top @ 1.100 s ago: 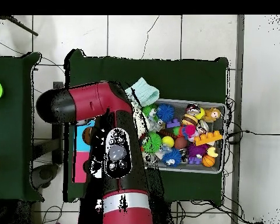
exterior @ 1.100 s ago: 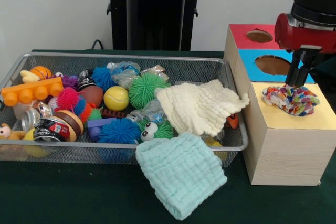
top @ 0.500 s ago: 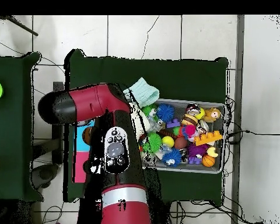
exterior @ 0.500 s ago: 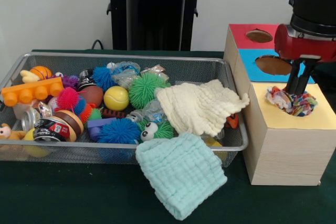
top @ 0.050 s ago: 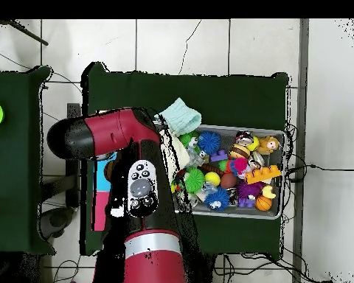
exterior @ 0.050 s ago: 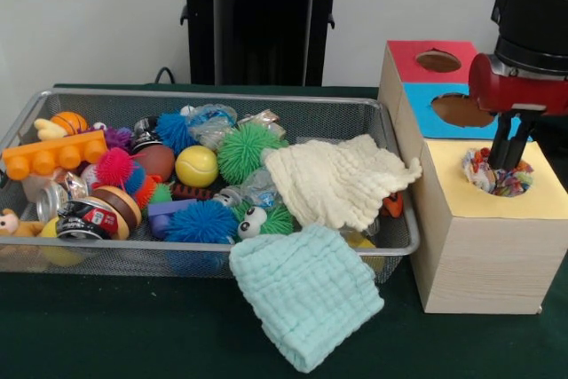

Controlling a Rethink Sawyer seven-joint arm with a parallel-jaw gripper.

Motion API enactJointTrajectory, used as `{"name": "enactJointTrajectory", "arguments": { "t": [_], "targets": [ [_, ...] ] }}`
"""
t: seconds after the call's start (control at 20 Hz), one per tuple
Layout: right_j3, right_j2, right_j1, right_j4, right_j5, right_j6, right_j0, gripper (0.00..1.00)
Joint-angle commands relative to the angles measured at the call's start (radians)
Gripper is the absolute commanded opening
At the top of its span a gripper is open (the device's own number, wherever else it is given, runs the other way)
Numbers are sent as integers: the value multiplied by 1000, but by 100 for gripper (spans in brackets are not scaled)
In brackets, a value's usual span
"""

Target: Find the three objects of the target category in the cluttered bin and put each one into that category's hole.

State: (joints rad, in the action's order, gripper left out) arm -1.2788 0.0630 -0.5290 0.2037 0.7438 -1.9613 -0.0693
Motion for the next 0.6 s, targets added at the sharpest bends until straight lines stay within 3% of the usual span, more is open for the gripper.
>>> {"name": "enactJointTrajectory", "arguments": {
  "t": [0.05, 0.6],
  "targets": [
    [-65, 4, 64, 37, -54, -97, -11, 0],
    [-93, -15, 126, 56, -182, -95, -13, 0]
  ]
}}
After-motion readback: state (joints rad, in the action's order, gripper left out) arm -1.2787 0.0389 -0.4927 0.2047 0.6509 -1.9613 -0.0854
